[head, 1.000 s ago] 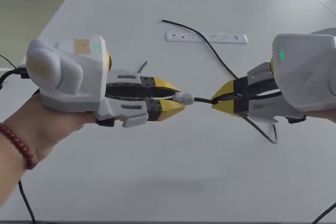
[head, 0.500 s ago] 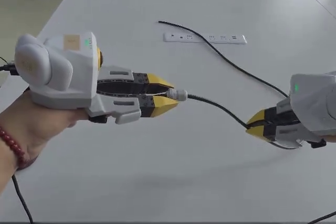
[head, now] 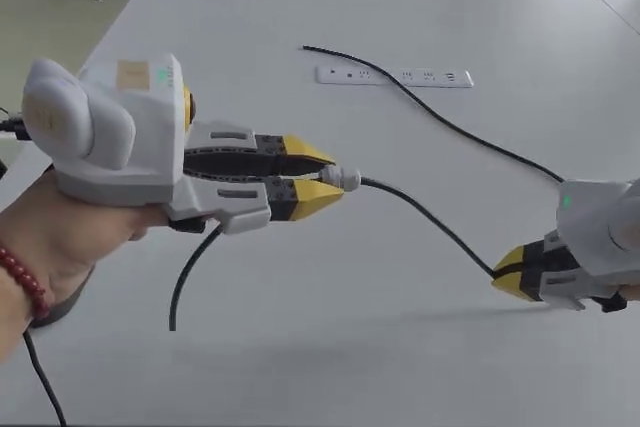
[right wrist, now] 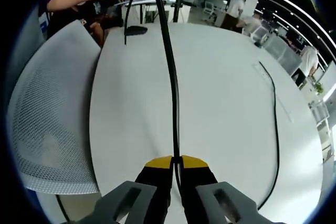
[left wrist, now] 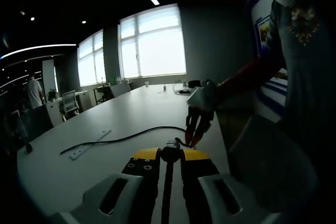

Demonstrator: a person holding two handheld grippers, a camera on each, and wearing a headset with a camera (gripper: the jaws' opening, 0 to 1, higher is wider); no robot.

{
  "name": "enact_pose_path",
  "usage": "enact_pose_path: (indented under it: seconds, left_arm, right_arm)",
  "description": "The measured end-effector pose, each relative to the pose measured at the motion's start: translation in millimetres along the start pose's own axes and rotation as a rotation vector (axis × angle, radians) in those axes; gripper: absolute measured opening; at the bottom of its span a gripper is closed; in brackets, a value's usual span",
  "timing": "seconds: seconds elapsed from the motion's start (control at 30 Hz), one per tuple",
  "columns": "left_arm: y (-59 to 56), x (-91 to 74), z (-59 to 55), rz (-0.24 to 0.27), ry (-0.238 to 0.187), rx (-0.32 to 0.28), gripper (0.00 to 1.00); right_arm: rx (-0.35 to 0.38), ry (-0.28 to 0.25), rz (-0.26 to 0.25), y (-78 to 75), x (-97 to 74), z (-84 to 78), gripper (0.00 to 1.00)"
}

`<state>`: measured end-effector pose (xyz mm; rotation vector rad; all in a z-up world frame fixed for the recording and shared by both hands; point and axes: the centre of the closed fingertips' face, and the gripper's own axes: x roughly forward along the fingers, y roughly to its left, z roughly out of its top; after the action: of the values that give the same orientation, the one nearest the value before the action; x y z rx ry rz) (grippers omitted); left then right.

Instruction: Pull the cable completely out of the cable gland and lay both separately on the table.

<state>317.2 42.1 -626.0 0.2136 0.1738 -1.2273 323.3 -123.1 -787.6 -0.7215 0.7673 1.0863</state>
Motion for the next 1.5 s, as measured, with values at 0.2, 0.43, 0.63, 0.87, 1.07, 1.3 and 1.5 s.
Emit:
enact_pose_path:
  seconds: [0.2,0.43,0.63,0.87,1.07,1.3,1.5]
  left_arm:
    - [-0.7,-1.1,0.8,0.004,0.001,-0.001,0.16]
    - [-0.6,0.6,-0.8,0.008,0.005,-0.002,0.16]
    - [-0.6,2.1,1.7,0.006,-0.002,-0.004,0.16]
    - [-0.1,3.5,2.1,0.005,-0.003,-0.004,0.16]
    - [0.4,4.8,1.9,0.003,-0.004,-0.006,0.16]
    - [-1.5,7.3,-1.2,-0.004,0.001,-0.011,0.16]
    - [-2.9,10.4,-2.5,-0.007,0.002,-0.015,0.16]
  right_arm:
    - [0.010,0.010,0.012,1.6,1.7,-2.5,0.00]
    - [0.013,0.009,0.013,1.2,1.7,-2.6,0.00]
    - [0.035,0.000,0.008,-1.4,-1.3,-1.0,0.00]
    - [0.051,-0.031,0.005,-4.3,-5.3,4.6,0.03]
    - [0.047,-0.081,-0.009,-3.1,-11.6,24.8,0.19]
    - [-0.018,-0.225,-0.010,7.6,-30.4,87.2,0.25]
    - [-0.118,-0.345,-0.019,18.1,-53.1,147.4,0.31]
